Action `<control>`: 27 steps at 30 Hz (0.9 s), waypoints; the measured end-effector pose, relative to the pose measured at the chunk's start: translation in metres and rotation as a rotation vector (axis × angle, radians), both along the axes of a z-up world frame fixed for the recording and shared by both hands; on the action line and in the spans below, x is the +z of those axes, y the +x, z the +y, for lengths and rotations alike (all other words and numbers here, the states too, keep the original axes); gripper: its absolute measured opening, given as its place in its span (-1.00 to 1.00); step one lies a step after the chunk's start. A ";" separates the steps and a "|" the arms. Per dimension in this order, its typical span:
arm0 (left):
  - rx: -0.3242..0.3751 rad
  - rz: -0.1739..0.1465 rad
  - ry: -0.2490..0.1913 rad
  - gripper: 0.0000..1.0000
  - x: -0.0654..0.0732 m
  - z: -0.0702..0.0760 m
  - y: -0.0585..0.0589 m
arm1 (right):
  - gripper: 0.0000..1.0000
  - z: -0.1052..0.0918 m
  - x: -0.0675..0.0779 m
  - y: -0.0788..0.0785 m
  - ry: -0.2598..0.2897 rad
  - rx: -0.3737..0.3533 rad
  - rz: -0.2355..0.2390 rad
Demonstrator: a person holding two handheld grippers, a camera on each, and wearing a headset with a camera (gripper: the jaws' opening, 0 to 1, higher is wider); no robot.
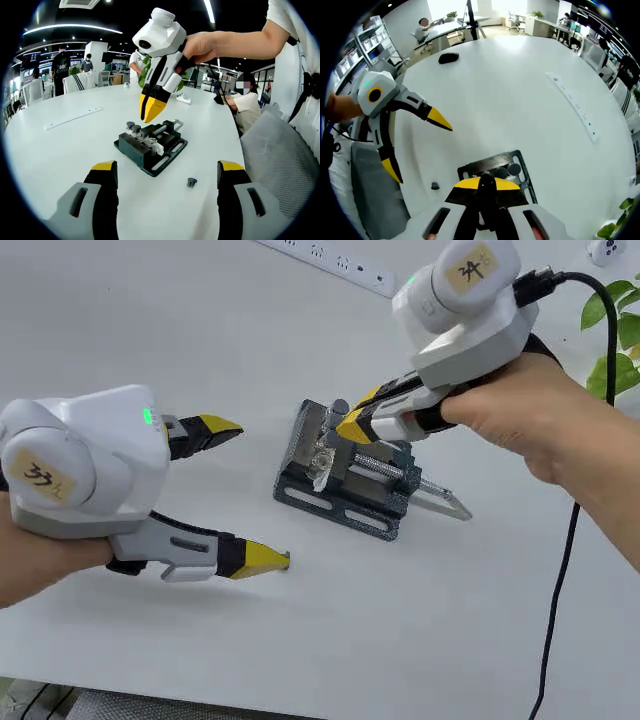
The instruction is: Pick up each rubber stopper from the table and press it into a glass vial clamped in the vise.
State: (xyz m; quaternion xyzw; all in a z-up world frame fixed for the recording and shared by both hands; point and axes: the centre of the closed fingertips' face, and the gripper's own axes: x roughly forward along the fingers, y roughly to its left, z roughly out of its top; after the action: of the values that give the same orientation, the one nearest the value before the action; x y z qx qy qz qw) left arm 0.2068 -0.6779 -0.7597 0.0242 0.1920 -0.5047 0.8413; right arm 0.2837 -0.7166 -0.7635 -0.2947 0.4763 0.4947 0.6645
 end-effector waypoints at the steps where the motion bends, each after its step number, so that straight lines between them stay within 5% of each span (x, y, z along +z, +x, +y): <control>1: 0.001 0.000 -0.001 0.62 0.000 0.000 0.000 | -0.95 0.000 -0.001 0.000 0.000 0.009 -0.003; 27: -0.003 0.001 -0.002 0.62 -0.001 0.002 0.000 | -1.00 0.002 -0.016 0.004 -0.025 0.042 0.006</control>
State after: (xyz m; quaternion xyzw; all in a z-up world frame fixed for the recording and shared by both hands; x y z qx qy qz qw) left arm 0.2068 -0.6763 -0.7602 0.0235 0.1917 -0.5059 0.8407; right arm 0.2874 -0.7147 -0.7794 -0.3116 0.4781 0.5034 0.6488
